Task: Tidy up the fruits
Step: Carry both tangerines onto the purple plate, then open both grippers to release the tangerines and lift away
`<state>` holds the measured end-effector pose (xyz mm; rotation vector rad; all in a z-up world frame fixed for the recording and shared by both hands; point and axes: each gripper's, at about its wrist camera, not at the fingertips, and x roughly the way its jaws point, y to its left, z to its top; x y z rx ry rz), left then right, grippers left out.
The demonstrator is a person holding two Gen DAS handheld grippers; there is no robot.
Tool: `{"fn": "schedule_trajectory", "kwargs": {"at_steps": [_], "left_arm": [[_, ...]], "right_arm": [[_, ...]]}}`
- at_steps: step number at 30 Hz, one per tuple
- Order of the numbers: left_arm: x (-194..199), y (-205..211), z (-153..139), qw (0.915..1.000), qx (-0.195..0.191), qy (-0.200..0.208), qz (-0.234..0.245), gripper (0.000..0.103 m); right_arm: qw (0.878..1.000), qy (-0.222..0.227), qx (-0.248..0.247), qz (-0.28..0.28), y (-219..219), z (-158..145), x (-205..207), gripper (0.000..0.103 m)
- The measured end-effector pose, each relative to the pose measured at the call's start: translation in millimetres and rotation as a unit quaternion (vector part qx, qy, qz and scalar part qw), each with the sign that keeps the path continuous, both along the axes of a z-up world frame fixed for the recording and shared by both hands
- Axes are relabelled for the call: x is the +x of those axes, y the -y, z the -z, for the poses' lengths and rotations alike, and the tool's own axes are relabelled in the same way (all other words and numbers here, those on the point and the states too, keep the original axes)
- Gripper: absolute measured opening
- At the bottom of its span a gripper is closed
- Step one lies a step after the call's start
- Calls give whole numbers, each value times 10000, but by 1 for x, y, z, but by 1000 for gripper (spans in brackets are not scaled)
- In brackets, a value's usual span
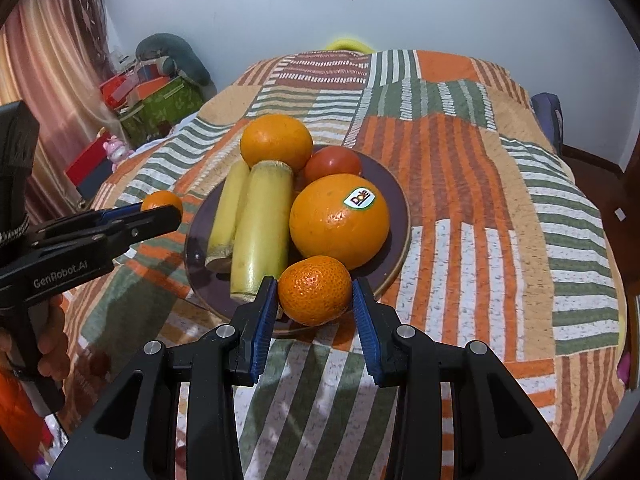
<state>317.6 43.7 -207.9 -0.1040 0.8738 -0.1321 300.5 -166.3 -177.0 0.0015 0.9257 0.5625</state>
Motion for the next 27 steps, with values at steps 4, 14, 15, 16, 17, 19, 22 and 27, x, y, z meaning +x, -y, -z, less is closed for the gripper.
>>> {"fn": "schedule_trajectory", "kwargs": {"at_steps": [4, 14, 15, 16, 17, 19, 22, 27], "left_arm": [[10, -2, 7, 9999, -32, -116, -52, 34], [21, -9, 18, 9993, -169, -280, -192, 34], [22, -8, 19, 9992, -186, -312, -195, 34], [22, -8, 21, 9990, -207, -336, -202, 35], [22, -8, 22, 9988, -232, -362, -222, 40], [21, -8, 21, 9988, -267, -338, -252, 49], [17, -4, 17, 9993, -203, -250, -213, 53], [8, -1, 4, 9997, -157, -129, -141, 53]], "right_arm": [[10000, 5, -33, -43, -3, 3, 4, 35], [9999, -144, 19, -39, -1, 15, 9, 36], [9999, -120, -3, -29, -2, 15, 9, 36], [9999, -112, -15, -31, -2, 15, 9, 36], [9999, -107, -14, -36, -2, 15, 8, 36], [9999, -105, -23, -40, -3, 15, 9, 36], [9999, -141, 20, -22, -1, 14, 9, 39], [9999, -38, 57, 74, 4, 3, 5, 47]]}}
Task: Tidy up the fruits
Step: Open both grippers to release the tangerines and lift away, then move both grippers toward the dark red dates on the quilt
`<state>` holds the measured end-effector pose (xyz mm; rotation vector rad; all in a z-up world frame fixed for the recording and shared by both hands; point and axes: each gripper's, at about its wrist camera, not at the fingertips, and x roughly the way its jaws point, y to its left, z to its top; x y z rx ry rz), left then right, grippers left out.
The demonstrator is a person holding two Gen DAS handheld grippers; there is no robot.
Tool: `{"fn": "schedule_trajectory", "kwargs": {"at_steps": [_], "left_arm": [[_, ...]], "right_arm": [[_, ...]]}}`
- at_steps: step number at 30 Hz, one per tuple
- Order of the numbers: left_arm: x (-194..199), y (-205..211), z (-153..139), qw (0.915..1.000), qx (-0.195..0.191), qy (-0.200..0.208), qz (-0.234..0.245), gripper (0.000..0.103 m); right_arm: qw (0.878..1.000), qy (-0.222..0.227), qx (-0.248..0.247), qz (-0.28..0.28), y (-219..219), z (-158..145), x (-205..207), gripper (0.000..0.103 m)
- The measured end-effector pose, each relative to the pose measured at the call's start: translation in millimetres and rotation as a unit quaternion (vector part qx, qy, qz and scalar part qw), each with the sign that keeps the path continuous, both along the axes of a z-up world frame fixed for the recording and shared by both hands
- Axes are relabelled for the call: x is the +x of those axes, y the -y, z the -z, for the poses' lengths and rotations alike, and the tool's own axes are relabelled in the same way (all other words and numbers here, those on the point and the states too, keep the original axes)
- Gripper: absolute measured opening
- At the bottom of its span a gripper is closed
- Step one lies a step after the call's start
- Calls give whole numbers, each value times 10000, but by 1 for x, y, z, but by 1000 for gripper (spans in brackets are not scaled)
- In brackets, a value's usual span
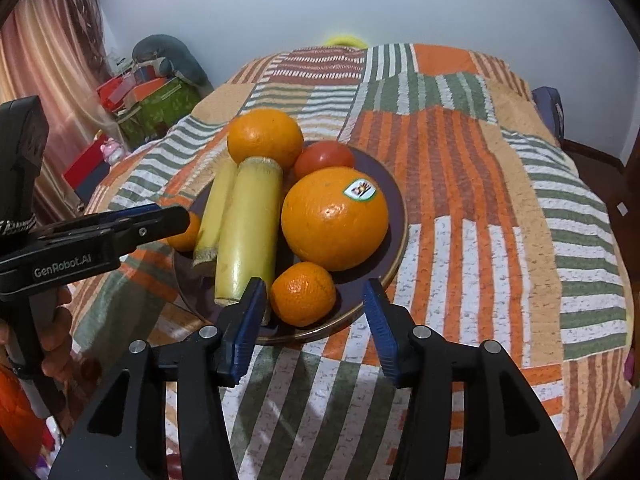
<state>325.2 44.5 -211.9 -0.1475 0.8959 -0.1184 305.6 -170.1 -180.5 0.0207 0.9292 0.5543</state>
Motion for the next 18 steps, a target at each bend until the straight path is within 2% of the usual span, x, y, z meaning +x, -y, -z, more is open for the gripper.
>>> {"fn": "schedule_trajectory", "kwargs": {"at_steps": [8, 18], "left_arm": [[-32, -1, -35, 9993, 118, 362, 1, 53], [-98, -20, -85, 9965, 243, 791, -102, 53]], "right_arm": [[9997, 231, 19, 30, 3, -27, -19, 47], [9976, 693, 32, -33, 4, -72, -60, 47]]}}
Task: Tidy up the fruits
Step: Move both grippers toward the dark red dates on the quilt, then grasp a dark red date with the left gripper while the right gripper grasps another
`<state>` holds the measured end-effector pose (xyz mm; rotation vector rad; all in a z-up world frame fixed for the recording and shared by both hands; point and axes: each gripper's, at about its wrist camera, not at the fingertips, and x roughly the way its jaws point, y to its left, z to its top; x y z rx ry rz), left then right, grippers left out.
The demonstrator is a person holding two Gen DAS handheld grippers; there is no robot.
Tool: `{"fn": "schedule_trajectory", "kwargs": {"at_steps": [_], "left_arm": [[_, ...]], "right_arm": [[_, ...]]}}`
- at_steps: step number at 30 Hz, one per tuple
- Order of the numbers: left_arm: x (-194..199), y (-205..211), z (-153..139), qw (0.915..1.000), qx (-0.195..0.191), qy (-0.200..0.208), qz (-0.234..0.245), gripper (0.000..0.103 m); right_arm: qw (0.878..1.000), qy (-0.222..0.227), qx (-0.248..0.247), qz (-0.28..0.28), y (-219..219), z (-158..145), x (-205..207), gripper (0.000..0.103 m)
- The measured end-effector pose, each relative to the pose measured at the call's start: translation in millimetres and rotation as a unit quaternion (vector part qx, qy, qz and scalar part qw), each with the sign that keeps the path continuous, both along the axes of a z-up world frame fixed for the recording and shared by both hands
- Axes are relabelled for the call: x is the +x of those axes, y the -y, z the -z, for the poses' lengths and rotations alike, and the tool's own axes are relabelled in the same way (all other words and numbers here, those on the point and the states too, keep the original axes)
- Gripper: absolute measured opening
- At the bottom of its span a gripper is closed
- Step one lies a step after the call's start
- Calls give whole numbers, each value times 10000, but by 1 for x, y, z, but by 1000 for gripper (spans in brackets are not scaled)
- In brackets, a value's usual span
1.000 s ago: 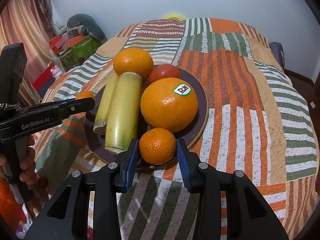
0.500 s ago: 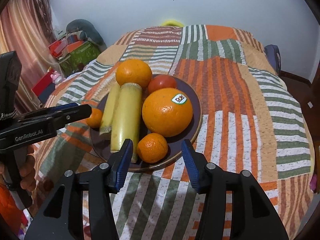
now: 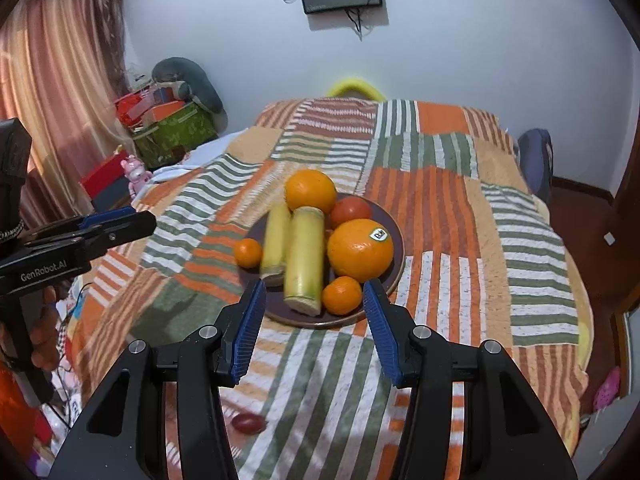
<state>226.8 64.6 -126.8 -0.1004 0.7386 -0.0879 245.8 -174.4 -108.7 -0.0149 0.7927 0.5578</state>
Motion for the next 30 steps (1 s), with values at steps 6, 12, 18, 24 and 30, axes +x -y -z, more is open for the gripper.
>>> {"fn": "schedule_trajectory", "kwargs": {"at_steps": [6, 12, 18, 24, 30], "left_arm": [[-40, -13, -5, 9999, 86, 33, -122, 55], [-65, -22, 10, 9996, 116, -165, -175, 55], [-79, -25, 32, 9990, 72, -418, -149, 55], [-84, -22, 57, 9977, 18, -680, -33, 47], [-81, -18, 81, 9954, -56, -948, 86, 37]], "right_arm": [[9996, 173, -161, -164, -5, -9, -23, 47], [9988, 155, -332, -332, -15, -6, -42, 49], [9975, -60, -498, -499, -28, 14, -54, 49], [9949, -353, -686, -645, -40, 39, -61, 49], [9923, -597, -786, -745, -46, 61, -63, 49]]}}
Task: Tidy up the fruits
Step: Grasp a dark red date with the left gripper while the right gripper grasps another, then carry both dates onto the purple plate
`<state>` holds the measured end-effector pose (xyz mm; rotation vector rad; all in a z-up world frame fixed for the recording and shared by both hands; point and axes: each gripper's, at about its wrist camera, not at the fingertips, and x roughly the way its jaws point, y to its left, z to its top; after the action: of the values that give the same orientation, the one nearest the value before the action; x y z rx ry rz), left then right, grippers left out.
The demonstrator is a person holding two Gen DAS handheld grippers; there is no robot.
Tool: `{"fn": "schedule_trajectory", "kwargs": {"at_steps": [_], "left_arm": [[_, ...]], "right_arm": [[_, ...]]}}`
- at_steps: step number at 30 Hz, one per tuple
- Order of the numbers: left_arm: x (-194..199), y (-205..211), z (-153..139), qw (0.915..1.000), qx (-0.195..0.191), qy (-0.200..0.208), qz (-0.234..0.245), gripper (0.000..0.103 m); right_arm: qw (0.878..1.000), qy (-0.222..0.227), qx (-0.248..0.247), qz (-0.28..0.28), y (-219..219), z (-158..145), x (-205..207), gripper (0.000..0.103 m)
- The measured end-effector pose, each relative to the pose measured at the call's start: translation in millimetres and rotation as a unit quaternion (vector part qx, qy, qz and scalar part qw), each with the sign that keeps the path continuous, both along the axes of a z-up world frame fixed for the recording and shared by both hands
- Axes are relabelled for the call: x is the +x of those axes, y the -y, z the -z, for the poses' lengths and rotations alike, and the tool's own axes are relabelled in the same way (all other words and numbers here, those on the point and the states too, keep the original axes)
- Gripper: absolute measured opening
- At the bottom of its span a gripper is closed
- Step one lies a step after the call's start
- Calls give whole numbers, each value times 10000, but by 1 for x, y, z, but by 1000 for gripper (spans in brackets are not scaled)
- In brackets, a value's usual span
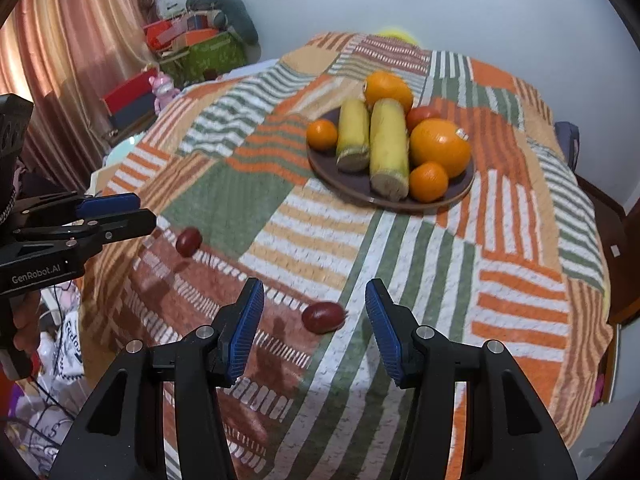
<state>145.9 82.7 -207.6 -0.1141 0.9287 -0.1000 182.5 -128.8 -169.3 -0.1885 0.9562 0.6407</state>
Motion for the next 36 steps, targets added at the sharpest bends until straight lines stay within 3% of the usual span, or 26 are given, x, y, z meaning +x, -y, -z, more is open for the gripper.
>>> {"fn": "schedule_trajectory", "kwargs": {"at_steps": [10, 15, 20, 25, 36], "left_arm": [[15, 5, 30, 9993, -67, -355, 74, 32], [21, 3, 38, 9991, -107, -411, 32, 27], [24, 3, 41, 9990, -174, -407, 44, 19], [22, 10, 40, 9994, 41, -322, 111, 18], [25, 15, 14, 9999, 9, -51, 137, 17]], "right_arm": [[9993, -321, -87, -183, -5, 22, -2, 49], [9992, -334, -153, -183, -6, 28, 1, 41], [9993, -294, -174, -123, -1, 29, 5, 25], [9995, -287, -112, -94, 2, 27, 6, 23], [9999, -81, 37, 48, 11, 10, 16, 23]]}}
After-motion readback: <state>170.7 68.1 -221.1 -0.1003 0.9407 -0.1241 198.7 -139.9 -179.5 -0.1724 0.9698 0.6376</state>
